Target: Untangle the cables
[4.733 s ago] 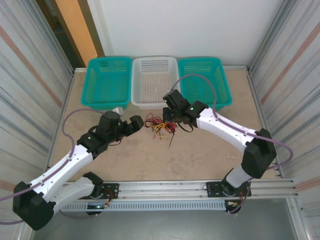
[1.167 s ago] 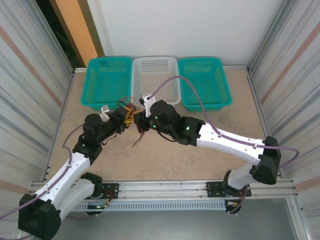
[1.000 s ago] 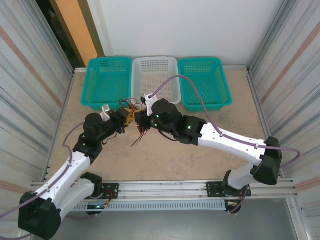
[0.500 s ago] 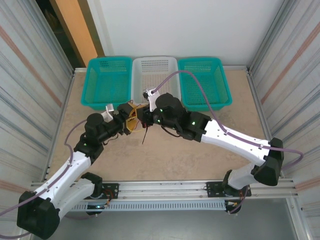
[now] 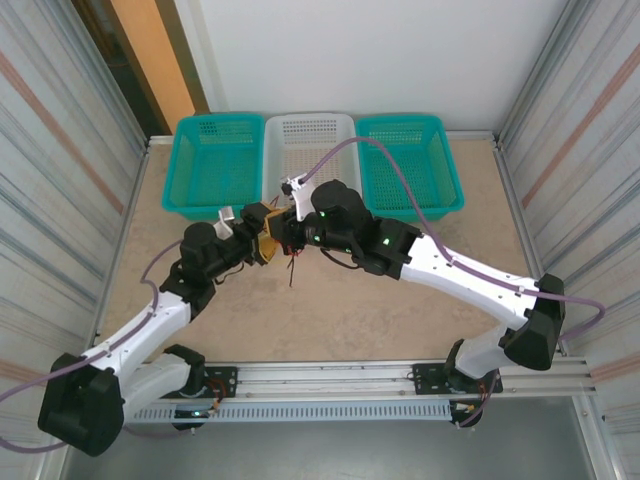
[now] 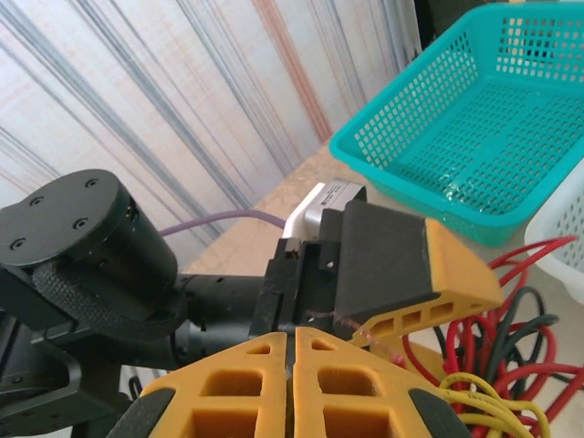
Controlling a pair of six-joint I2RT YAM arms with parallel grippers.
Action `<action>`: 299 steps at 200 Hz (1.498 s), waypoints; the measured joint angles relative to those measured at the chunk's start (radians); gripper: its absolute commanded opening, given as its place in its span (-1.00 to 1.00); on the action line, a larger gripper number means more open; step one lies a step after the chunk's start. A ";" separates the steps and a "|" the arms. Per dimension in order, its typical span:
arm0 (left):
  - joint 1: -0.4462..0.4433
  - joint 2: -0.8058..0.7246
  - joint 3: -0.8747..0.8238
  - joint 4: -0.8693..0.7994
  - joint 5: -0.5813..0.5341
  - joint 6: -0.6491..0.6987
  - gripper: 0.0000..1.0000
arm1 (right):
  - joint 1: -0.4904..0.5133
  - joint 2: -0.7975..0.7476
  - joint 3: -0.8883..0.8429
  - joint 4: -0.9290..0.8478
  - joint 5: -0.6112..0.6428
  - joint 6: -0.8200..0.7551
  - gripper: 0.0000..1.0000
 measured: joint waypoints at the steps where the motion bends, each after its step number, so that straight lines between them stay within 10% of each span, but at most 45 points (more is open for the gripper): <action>1: 0.000 0.001 0.000 0.002 0.000 -0.002 0.69 | 0.000 0.000 0.000 0.000 -0.001 0.000 -1.00; 103: 0.000 -0.053 -0.046 0.068 0.001 -0.055 0.86 | -0.081 -0.040 -0.071 0.075 -0.066 0.043 -1.00; 165: 0.008 -0.049 -0.046 0.143 0.069 -0.111 0.97 | -0.262 -0.064 -0.083 0.090 -0.335 0.111 -1.00; 247: -0.019 0.067 0.010 0.213 0.084 -0.133 0.96 | -0.242 -0.038 -0.086 0.178 -0.517 0.183 -1.00; 272: -0.020 0.106 0.022 0.226 0.083 -0.144 0.63 | -0.211 -0.014 -0.086 0.184 -0.525 0.188 -1.00; 299: -0.020 0.143 0.031 0.253 0.076 -0.160 -0.24 | -0.195 -0.007 -0.097 0.211 -0.523 0.190 -1.00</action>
